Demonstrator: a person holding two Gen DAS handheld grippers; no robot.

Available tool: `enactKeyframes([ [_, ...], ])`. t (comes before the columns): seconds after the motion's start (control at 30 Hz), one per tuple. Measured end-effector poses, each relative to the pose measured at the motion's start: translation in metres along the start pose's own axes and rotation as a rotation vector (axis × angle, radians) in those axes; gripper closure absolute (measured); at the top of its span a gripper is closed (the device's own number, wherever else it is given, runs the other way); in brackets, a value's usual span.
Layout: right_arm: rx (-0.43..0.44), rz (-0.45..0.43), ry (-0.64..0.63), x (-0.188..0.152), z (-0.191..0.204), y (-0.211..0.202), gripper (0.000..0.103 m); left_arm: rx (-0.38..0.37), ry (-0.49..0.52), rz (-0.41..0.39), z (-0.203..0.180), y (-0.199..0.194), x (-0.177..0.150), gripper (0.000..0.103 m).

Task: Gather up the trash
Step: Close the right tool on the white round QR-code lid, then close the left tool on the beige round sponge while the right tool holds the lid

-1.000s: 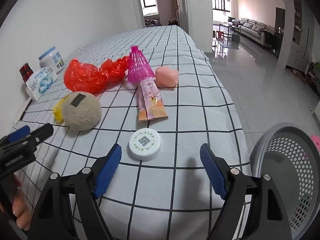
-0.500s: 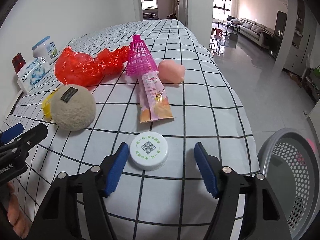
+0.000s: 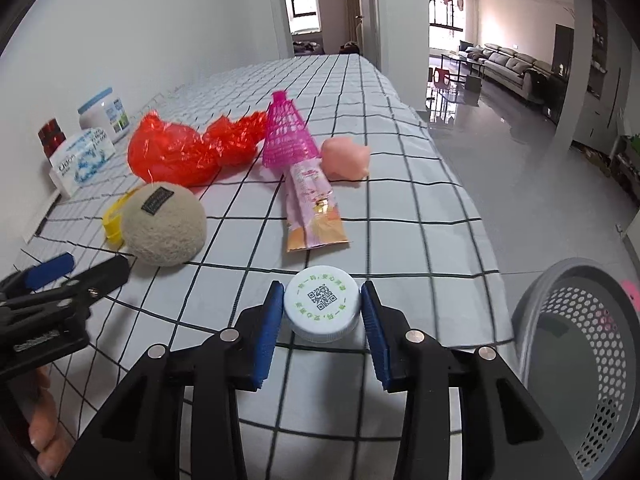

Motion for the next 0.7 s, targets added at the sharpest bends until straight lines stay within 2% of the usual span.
enactKeyframes([
  [0.4,0.051,-0.032,0.087,-0.008,-0.03,-0.02,0.064,0.01,-0.022,0.016,-0.029,0.021,0.011,0.006],
  [0.7,0.084,-0.056,0.134,-0.013,-0.04,-0.029,0.064,0.072,-0.003,0.02,-0.038,0.037,0.019,0.009],
])
Point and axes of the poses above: each gripper's, at about its wrist camera, not at the fingertips, and y roughly the way its jaws point, z to its left, x to its top, the point moved 9 cm from there along y, roughly the way its jaws point, and after that the axes turned 1 degree about -z, right-handed, at the moved point
